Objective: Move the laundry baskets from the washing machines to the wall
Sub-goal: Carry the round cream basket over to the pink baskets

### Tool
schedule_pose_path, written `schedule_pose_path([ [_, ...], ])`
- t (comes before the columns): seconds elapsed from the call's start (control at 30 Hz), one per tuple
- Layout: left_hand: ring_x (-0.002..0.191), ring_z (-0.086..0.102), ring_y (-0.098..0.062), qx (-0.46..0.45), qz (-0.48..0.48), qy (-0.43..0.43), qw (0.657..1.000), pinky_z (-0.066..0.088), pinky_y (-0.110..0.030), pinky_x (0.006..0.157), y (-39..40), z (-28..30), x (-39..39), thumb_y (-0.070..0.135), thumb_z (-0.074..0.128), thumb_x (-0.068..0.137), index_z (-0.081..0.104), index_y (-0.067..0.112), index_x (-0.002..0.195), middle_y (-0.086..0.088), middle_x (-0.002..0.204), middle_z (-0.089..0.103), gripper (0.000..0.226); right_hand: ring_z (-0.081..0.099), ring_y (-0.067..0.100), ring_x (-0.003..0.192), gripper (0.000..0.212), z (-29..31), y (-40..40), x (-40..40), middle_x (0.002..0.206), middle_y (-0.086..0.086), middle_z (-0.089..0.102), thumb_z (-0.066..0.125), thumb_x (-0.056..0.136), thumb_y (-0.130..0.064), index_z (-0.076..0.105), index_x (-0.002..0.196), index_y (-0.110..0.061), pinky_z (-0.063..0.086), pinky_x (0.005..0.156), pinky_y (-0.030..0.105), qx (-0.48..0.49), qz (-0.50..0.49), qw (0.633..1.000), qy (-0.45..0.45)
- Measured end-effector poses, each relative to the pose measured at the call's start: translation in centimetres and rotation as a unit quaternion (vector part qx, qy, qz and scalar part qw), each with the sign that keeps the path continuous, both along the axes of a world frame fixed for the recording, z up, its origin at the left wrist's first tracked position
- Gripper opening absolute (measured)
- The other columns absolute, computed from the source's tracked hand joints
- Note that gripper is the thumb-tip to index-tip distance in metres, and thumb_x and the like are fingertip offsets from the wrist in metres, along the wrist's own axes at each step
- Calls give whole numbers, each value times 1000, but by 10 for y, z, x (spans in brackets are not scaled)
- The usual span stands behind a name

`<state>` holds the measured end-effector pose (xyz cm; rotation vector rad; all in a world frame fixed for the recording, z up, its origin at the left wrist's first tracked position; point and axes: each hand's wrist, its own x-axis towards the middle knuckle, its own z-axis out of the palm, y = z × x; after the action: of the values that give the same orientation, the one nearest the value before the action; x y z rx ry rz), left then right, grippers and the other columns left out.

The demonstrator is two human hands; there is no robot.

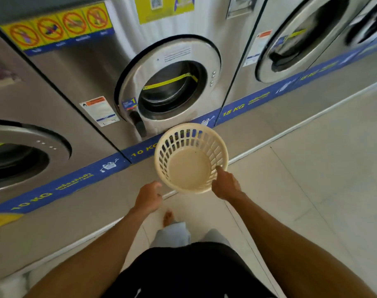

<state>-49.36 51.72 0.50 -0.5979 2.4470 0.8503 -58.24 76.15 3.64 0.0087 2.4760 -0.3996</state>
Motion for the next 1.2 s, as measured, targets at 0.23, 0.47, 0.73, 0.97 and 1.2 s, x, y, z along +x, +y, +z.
schedule_pose_path([
  [0.23, 120, 58, -29, 11, 25, -31, 999, 43, -30, 99, 11, -1, -51, 4, 55, 83, 62, 10, 122, -11, 126, 65, 41, 70, 30, 99, 63, -34, 17, -50, 121, 9, 69, 60, 91, -27, 32, 148, -23, 62, 79, 43, 4, -11, 999, -31],
  [0.47, 114, 62, -30, 0, 127, -37, 991, 45, -33, 96, 16, -30, -70, 2, 58, 81, 65, 9, 118, -12, 121, 68, 38, 71, 31, 93, 65, -94, 34, -103, 115, 8, 70, 63, 86, -25, 32, 144, -23, 63, 75, 49, 6, -2, 998, -65],
  [0.73, 109, 62, -36, -3, 218, -70, 973, 50, -36, 87, 30, -150, -100, 11, 54, 86, 55, 22, 130, -18, 122, 63, 45, 46, 45, 133, 81, -193, 41, -176, 161, 16, 22, 64, 93, -26, 17, 159, -28, 53, 98, 57, 35, 3, 996, -88],
  [0.97, 129, 44, -39, 69, 453, -119, 881, 44, -40, 90, 39, -221, -149, 22, 64, 88, 24, 41, 150, -16, 151, 29, 76, 25, 49, 142, 105, -265, 44, -208, 158, 20, 13, 73, 89, -34, -6, 159, -33, 38, 111, 60, -1, -24, 992, -122],
  [1.2, 90, 57, -44, -50, 390, -101, 914, 51, -47, 84, 34, -189, -128, 11, 46, 87, 30, 52, 141, -21, 123, 39, 70, 58, 32, 91, 76, -236, 72, -206, 126, 17, 42, 51, 99, -14, 15, 158, -46, 54, 85, 40, -2, -1, 999, -37],
])
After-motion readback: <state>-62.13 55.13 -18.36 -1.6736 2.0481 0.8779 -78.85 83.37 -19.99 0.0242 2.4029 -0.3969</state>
